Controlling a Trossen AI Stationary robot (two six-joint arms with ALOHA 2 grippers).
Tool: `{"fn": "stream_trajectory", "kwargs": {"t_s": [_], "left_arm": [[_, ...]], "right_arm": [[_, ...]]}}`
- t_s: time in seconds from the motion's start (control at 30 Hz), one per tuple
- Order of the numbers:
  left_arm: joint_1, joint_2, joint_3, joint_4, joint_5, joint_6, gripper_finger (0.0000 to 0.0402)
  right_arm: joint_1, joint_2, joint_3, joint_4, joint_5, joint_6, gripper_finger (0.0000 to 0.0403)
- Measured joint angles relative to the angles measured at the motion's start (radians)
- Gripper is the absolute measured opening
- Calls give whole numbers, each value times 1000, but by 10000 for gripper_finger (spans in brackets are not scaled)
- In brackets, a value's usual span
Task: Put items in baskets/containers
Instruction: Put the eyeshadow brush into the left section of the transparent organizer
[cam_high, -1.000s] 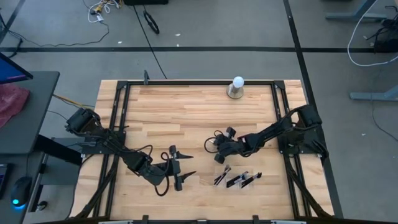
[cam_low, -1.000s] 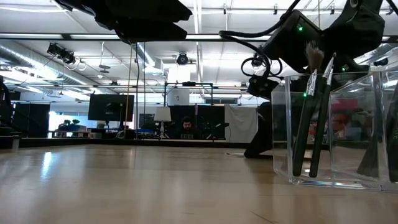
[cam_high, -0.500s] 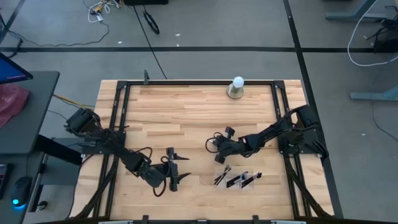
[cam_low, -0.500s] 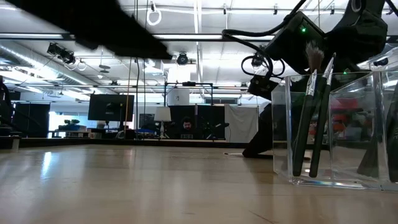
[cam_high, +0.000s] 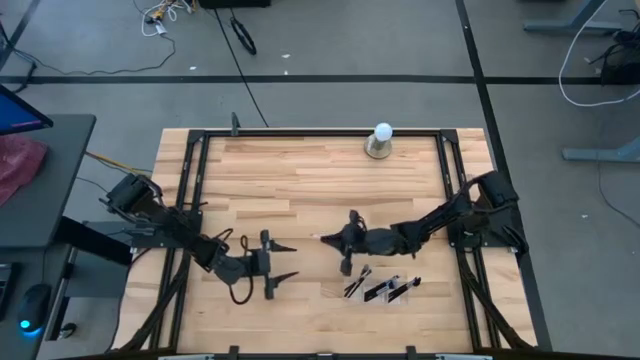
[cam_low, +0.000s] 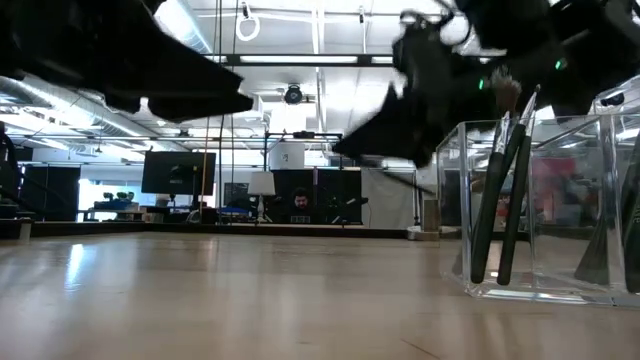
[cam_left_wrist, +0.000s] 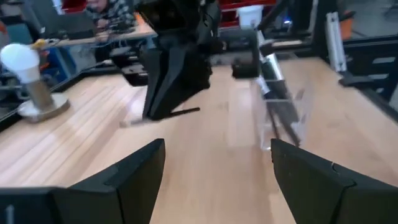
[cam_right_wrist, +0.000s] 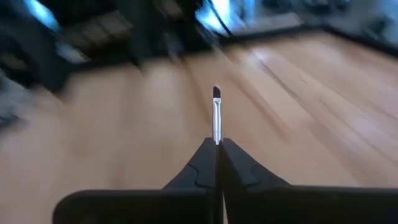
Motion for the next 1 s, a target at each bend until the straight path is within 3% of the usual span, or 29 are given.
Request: {"fn": "stream_trajectory", "kwargs": {"t_s": [0.2,0.4,0.83,1.0], "left_arm": [[8,60,89,12,37,82,291],[18,132,157,161,41,189,291],[118,133,179,354,427,208,285],[122,133,214,339,470,214,252]], "right_arm": [[55,-1,2,280,-91,-87,5],[105,-2,3,371,-178,-110,5],[162,-3,4,403,-197,-131,5],[162,-3,4,405,-198,-132,5]]}}
